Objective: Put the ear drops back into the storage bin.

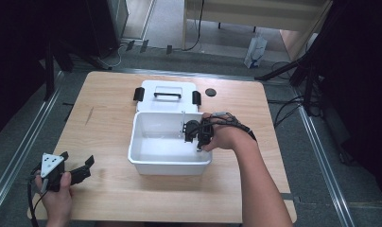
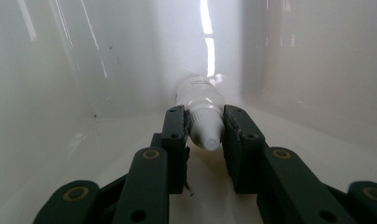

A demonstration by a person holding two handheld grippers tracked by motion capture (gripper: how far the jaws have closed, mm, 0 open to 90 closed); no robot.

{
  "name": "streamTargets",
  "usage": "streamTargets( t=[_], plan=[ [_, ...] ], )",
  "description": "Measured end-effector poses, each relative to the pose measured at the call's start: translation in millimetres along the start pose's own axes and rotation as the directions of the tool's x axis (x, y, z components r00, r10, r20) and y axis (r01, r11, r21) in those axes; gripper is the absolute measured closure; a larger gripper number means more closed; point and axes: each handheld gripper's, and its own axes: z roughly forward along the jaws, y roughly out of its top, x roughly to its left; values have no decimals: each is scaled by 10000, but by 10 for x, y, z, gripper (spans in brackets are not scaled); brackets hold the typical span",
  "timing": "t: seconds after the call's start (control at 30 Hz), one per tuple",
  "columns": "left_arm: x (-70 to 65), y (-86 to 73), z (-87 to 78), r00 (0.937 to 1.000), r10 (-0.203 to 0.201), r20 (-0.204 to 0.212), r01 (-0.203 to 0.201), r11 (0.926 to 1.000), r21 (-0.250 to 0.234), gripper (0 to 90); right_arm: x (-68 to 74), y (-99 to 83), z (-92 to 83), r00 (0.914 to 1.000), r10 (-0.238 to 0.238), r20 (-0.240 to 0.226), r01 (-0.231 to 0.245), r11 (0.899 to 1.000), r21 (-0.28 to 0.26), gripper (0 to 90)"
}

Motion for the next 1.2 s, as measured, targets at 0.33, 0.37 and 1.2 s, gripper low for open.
streamTargets(
  t=[0.33, 0.37, 1.2],
  plan=[
    [-1, 0, 1, 10000, 5, 3, -5, 10000, 1, 74, -3, -35, -24, 9999, 101, -133, -103, 9998, -158, 658],
    [-2, 0, 1, 10000, 9, -2, -9, 10000, -13, 74, -8, -41, -35, 9997, 146, -177, -150, 9997, -209, 643],
    [-4, 2, 3, 10000, 45, -16, -45, 10000, 10, 74, -35, -75, -660, 9846, 1378, 1074, -1245, 9847, -1222, 0]
  ],
)
